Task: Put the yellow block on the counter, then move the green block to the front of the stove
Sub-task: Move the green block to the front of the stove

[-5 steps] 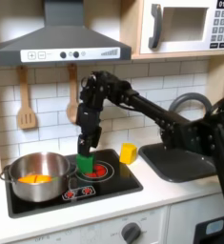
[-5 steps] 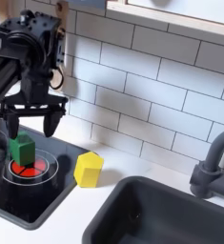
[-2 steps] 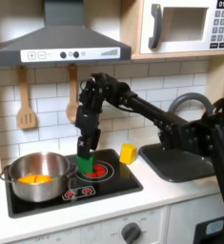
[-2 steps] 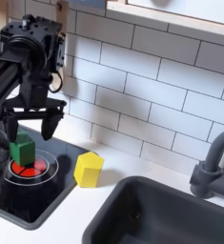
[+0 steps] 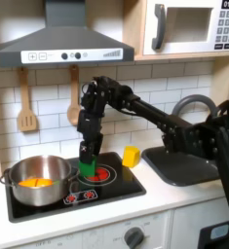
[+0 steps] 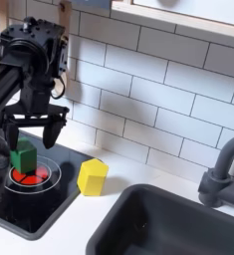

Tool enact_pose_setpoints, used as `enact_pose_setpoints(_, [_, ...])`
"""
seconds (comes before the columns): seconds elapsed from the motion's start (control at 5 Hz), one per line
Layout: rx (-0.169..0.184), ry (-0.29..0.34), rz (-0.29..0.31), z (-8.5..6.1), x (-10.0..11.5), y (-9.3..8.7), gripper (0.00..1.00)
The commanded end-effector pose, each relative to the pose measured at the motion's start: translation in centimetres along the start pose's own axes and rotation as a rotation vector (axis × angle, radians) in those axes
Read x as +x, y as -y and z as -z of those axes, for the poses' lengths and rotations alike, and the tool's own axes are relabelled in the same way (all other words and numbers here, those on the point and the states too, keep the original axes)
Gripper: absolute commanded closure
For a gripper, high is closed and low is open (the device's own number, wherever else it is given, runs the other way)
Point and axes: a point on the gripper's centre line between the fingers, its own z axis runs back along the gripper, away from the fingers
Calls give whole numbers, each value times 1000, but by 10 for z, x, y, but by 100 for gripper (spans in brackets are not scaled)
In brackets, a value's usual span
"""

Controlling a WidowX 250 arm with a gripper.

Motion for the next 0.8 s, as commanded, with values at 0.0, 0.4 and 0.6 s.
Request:
enact_pose_setpoints(0.0, [4, -2, -7, 1, 0, 0, 0])
enact_pose_setpoints(0.4, [15, -42, -20, 10, -1, 1, 0])
enact_pose_setpoints(0.6, [13, -75, -25, 16, -5, 3, 0])
